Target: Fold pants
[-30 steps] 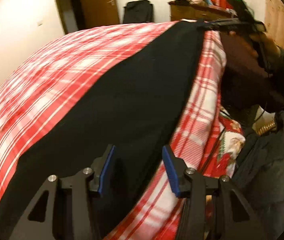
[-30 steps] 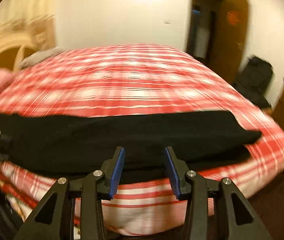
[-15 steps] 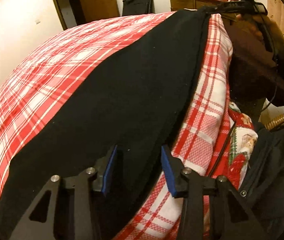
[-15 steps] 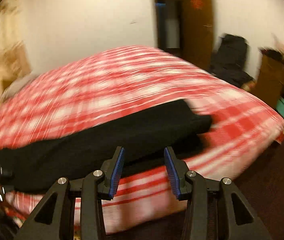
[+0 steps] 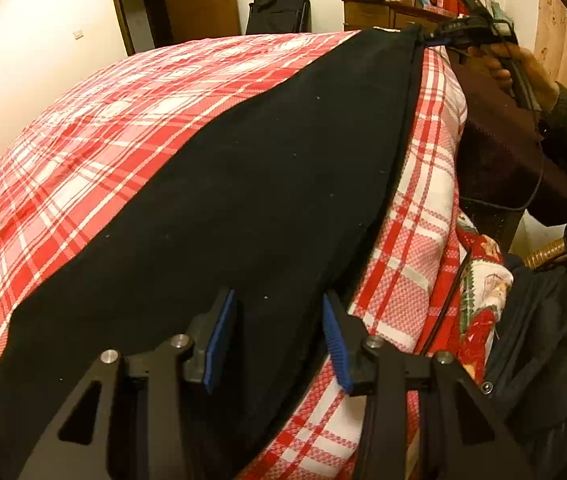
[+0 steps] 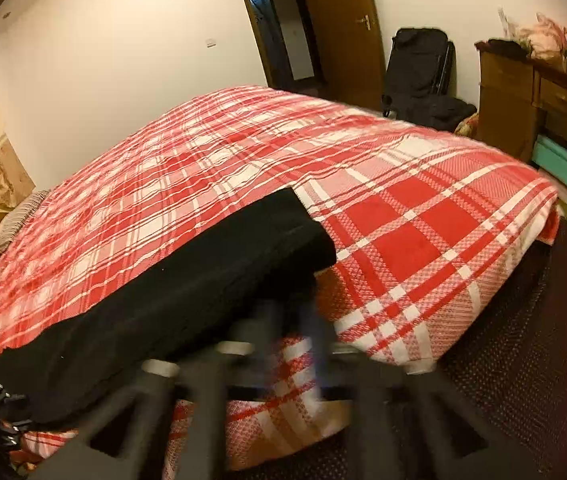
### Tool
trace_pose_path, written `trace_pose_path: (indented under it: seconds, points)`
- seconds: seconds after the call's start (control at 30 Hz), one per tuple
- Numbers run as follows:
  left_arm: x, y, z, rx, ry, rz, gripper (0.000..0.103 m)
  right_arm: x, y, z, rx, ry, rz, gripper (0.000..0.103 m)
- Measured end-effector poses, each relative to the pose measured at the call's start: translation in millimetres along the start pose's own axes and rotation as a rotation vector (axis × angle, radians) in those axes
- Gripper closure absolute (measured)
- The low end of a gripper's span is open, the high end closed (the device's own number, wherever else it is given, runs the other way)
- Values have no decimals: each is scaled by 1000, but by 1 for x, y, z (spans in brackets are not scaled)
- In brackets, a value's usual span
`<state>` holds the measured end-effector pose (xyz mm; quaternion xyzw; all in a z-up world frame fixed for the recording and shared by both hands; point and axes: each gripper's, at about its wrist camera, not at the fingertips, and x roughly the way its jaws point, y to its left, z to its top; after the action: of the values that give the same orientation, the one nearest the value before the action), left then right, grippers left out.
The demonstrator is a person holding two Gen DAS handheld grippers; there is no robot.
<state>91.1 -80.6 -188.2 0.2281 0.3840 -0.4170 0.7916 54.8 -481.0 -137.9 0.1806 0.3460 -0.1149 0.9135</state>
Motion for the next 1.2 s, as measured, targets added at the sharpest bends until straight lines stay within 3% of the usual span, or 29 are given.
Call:
trace_pose_path:
  seconds: [0.13,0.33,0.4,0.43,0.53,0.57,0.77,0.9,0.97,1.03,1.13,1.2]
  points:
    - [1,3,0,-8,-6,-15,57,-5,-17,8,53,-25,-33,98]
    - [1,1,-1,11,-4,-5,57,1,-22,5,54,-12,-5,98]
    - [0,-2,0,21,-1,8,56,-2,-21,6,50,-2,42,97]
    - [-1,-4,1,31,0,13,56,-5,-21,6,55,-3,45,93]
    - [-4,-5,0,30,-5,6,56,-23,-24,7,53,-53,-3,58]
    - [-4,-5,-1,29,-7,3,56,-30,-25,8,61,-70,2,57]
    - [-2,-5,-1,32,-8,11,56,-34,-17,19,95,-59,90,57]
    - [-1,-5,0,33,-8,16,57,-10,-18,25,124,-18,37,60]
    - [0,-6,0,42,-5,24,56,-4,-16,25,128,-2,40,86]
    - [0,-7,-1,51,-4,31,58,-5,-13,25,113,-5,42,92]
    - [-1,-7,-1,55,-1,48,68,-18,-5,26,81,-31,58,93]
    - [-4,-2,-1,42,-7,38,92,-30,-3,28,71,-62,74,93]
